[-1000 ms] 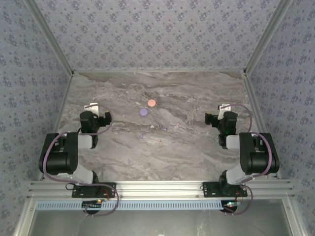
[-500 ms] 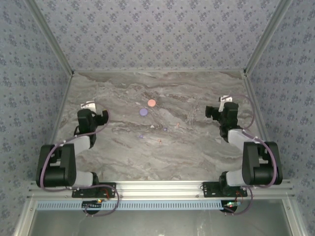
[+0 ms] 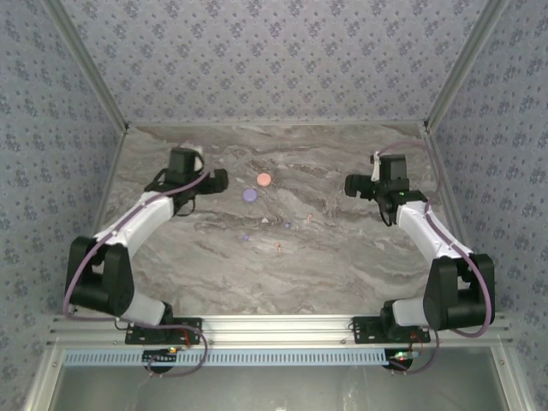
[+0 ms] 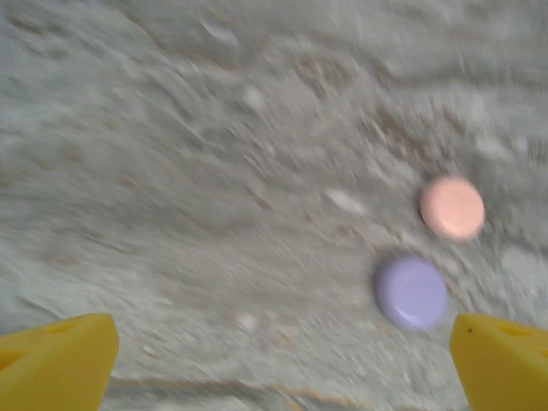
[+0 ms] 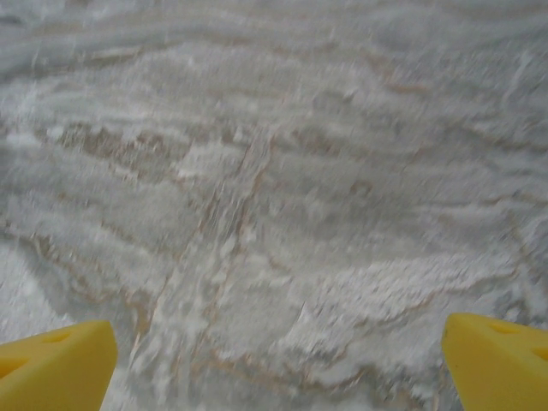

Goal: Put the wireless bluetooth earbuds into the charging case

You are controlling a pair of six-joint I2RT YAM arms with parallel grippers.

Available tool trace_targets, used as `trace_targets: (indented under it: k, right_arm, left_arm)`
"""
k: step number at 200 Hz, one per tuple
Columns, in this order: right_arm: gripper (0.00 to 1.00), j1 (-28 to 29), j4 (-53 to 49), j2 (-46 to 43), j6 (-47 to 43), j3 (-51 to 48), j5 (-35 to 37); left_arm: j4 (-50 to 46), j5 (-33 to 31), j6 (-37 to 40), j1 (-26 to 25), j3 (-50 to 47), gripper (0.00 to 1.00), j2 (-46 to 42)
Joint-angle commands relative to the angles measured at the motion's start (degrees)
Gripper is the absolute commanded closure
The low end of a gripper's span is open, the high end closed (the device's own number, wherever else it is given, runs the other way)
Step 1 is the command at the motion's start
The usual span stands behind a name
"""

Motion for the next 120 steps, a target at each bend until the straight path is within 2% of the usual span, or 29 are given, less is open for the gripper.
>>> trace_targets:
  k: [1,55,91,120]
  right_arm:
    - [0.0,0.82,-8.2,0.67,2.45,2.08,-4.22]
    - [0.0,3.34,-12.03,0.79,4.16,2.57,-3.95]
    - [0.0,4.0,-12.61,0.97,5.06,2.72,-3.11]
    - [0.0,4.14,-12.89,1.17,5.6,2.74,-2.12]
  left_arm:
    - [-11.4,-2.92,-0.91,-4.4,5.91,0.01,4.93]
    - [-17.03,-2.8,1.77,-10.91,18.19,0.02,18.86]
    - [-19.32,-3.46,1.99,-12.57,24.9,0.1,26.36]
    - [-20.11,-2.99,2.24,-13.18,28.54,0.12,30.63]
